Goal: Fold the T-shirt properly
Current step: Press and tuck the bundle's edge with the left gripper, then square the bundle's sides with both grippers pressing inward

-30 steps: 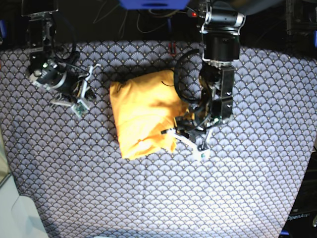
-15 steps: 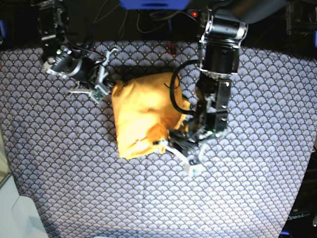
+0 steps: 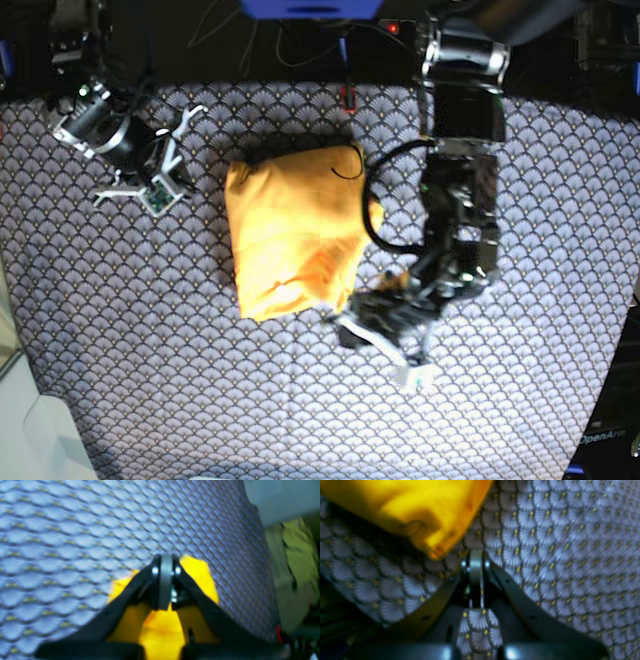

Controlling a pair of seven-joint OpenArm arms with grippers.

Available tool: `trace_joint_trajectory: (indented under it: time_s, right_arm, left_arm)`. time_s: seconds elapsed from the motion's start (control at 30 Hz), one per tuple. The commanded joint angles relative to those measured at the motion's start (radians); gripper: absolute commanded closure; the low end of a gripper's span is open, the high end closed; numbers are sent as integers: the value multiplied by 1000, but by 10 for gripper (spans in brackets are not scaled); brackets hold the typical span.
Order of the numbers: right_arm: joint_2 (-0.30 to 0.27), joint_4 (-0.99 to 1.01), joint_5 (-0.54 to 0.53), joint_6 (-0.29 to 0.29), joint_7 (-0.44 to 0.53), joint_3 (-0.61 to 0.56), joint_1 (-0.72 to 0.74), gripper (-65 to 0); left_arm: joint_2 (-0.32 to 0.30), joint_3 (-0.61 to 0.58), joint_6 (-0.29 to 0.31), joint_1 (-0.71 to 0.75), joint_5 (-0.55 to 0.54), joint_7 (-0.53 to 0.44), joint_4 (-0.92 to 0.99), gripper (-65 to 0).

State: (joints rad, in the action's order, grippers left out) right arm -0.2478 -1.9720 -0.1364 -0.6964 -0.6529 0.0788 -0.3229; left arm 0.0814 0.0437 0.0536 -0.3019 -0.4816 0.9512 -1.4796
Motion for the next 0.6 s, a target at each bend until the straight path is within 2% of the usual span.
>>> trace_joint_trajectory:
  time_s: [0.0, 0.07, 0.23, 0.37, 0.57]
  right_arm:
    - [11, -16, -12, -2, 15, -4, -2, 0]
    - [21, -13, -12, -2, 15, -6, -5, 0]
    - [21, -16, -12, -2, 22, -55, -8, 0]
    - [23, -17, -12, -2, 22, -98, 3, 0]
    - [63, -17, -12, -2, 15, -121, 60, 0]
  left_arm:
    - [7, -8, 4, -21, 10, -19, -2, 0]
    - [21, -23, 4, -12, 51, -31, 44, 0]
    - [41, -28, 7, -10, 126, -145, 184, 0]
    - [39, -24, 5, -16, 128, -200, 257, 0]
    - [21, -24, 5, -21, 129, -260, 311, 0]
